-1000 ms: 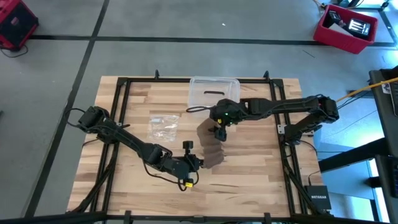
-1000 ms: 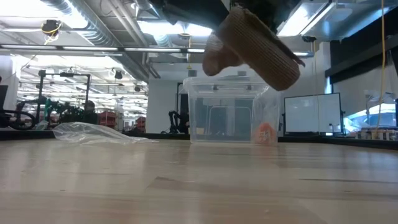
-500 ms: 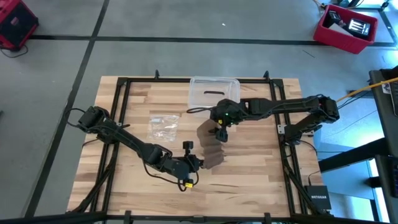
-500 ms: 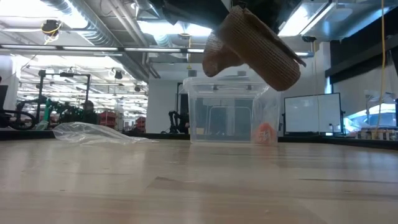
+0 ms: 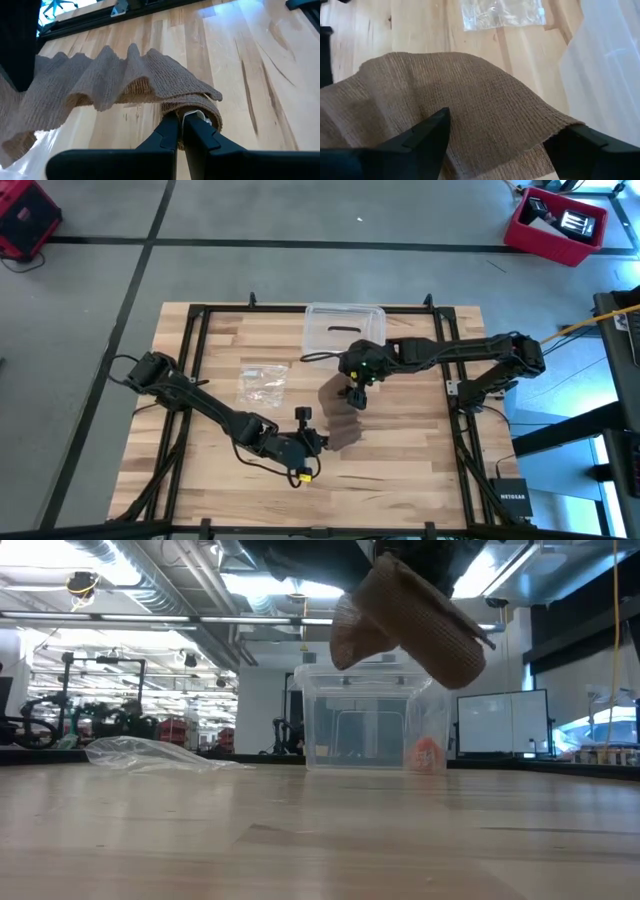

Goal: Roll bandage
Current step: Roll the brown bandage

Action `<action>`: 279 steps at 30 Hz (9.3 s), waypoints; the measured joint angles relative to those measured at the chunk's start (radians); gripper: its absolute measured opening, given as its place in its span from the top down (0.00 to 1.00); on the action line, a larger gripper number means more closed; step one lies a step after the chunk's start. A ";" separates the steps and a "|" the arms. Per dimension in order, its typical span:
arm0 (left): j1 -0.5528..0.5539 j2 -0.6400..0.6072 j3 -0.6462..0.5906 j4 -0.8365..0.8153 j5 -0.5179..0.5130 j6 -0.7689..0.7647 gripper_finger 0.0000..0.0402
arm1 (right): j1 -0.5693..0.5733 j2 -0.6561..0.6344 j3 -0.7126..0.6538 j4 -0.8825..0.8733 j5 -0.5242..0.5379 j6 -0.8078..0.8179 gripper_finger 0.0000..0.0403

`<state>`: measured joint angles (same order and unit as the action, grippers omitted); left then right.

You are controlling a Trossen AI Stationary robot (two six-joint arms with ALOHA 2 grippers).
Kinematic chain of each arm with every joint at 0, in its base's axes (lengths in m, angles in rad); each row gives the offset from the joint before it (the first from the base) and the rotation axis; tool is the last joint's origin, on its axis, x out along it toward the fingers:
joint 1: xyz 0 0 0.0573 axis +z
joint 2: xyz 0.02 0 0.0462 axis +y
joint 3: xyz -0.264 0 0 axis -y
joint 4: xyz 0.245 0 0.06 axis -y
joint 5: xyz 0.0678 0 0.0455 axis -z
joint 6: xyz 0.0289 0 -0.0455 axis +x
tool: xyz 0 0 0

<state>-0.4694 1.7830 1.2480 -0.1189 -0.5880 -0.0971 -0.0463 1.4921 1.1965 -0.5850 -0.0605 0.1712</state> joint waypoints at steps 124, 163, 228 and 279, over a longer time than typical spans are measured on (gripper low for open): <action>0.054 -0.148 0.166 0.311 -0.226 0.623 0.99 | 0.138 -0.787 -0.773 0.773 0.066 -0.018 0.29; 0.042 -0.147 0.166 0.341 -0.170 0.576 0.99 | 0.138 -0.482 -0.507 0.869 -0.106 -0.147 0.51; 0.059 -0.207 0.184 0.390 -0.048 0.769 0.98 | 0.138 -0.574 -0.299 0.372 0.017 -0.106 0.30; 0.141 -0.254 0.183 0.391 -0.158 0.951 0.98 | 0.695 -0.477 -0.530 0.889 0.394 -0.505 0.99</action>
<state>-0.3284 1.5288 1.4307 0.2722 -0.7464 0.8542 0.6490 1.0150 0.6667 0.3038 0.3336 -0.3334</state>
